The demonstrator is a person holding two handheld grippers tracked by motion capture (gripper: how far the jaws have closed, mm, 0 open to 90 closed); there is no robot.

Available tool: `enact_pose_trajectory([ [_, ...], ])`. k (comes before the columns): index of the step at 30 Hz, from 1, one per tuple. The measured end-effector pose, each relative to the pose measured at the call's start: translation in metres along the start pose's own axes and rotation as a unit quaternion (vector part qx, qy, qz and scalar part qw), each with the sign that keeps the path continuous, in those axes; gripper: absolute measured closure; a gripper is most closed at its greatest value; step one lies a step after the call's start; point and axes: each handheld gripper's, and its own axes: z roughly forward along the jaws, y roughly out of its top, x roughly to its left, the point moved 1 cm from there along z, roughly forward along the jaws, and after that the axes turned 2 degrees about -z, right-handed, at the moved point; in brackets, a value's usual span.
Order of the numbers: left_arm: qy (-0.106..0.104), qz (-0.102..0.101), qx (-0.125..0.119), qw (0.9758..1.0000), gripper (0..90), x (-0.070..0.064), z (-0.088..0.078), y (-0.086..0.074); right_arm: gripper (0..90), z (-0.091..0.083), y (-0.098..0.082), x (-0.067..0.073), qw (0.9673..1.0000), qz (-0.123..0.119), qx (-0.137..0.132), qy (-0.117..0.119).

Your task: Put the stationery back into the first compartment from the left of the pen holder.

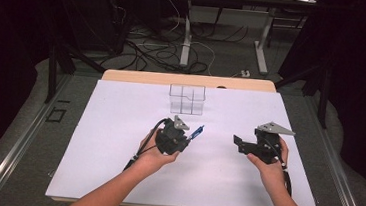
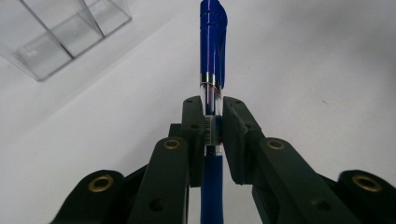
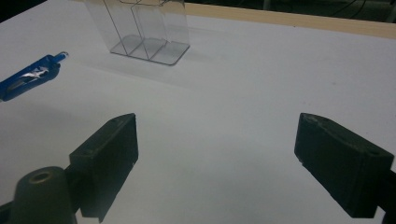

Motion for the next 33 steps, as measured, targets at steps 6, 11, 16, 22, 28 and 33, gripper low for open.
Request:
enact_pose_trajectory([
  [6,0.016,0.071,-0.008,0.9973,79.4,-0.008,-0.008,-0.002,13.5,0.0,0.0,0.001,1.0,0.001,0.0,0.001],
  [11,0.026,0.118,-0.011,0.9926,79.4,-0.013,-0.012,-0.004,13.5,0.0,0.0,0.001,1.0,-0.001,0.0,0.002],
  [16,0.058,0.177,-0.019,0.9823,79.4,-0.019,-0.016,-0.006,13.5,0.001,0.0,0.001,1.0,0.0,0.001,0.003],
  [22,0.11,0.243,-0.032,0.9631,79.4,-0.025,-0.023,-0.01,13.6,0.001,0.0,0.002,1.0,0.003,0.001,0.004],
  [28,0.161,0.307,-0.052,0.9365,79.4,-0.032,-0.025,-0.017,13.6,0.001,0.0,0.003,1.0,0.002,0.001,0.004],
  [33,0.19,0.341,-0.071,0.9178,79.4,-0.036,-0.025,-0.023,13.6,0.002,0.0,0.003,1.0,0.003,0.001,0.004],
])
